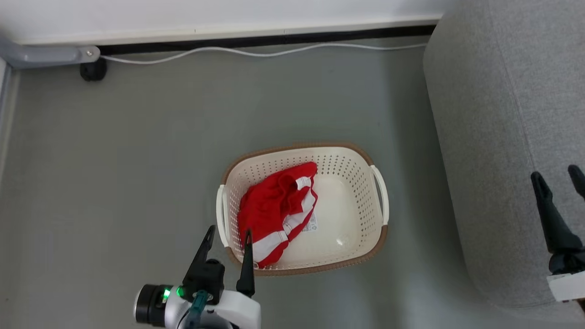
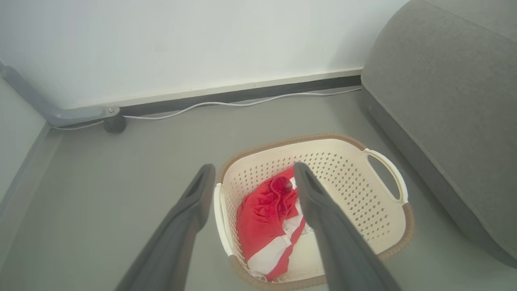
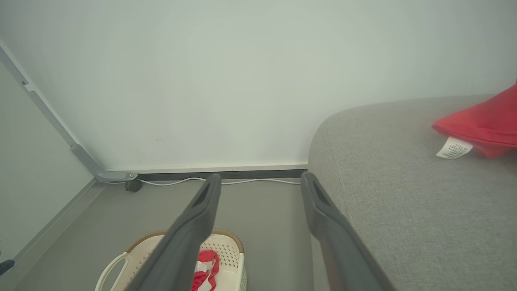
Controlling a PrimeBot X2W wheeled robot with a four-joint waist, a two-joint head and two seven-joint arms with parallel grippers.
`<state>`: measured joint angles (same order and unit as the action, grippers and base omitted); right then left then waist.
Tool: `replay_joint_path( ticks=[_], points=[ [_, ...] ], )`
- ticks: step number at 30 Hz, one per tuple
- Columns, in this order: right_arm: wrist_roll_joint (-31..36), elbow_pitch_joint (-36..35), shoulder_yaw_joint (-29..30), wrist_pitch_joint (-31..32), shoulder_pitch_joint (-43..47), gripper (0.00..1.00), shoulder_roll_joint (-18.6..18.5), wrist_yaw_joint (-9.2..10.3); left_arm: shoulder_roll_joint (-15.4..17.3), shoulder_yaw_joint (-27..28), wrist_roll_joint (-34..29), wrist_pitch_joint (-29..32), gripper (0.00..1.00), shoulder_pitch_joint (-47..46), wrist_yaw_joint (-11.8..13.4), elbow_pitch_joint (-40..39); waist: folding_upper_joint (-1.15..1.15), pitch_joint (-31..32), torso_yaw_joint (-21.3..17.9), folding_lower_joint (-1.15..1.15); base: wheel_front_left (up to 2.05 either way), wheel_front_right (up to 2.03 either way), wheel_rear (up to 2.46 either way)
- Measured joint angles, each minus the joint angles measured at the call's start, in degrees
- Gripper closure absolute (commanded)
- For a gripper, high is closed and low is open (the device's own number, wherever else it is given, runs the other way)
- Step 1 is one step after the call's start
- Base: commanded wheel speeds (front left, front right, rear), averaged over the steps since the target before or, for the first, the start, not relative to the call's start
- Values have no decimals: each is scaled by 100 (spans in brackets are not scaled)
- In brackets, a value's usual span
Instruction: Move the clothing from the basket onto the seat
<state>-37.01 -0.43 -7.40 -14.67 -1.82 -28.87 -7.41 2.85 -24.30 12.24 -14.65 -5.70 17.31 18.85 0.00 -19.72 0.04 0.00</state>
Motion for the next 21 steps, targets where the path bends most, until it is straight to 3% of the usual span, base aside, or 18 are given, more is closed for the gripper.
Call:
replay_joint_path(
  ticks=[7,11,17,21],
  points=[
    [-235,-411,4,0,-505,0,-319,0,-11,-635,-1,1,0,-1098,192,1005,0,-836,-174,0,0,0,0],
    [-332,-510,-19,0,-728,0,-412,0,-21,-1045,16,1,0,-1824,181,1758,0,-1277,-301,0,0,0,0],
    [-390,-586,-107,0,-941,0,-416,0,-34,-1965,495,5,0,-2909,242,2583,0,-1809,-503,0,0,0,0],
    [-434,-628,-180,0,-1087,0,-417,0,-33,-2535,754,327,0,-3543,272,3025,0,-2096,-624,0,0,0,0]
  ],
)
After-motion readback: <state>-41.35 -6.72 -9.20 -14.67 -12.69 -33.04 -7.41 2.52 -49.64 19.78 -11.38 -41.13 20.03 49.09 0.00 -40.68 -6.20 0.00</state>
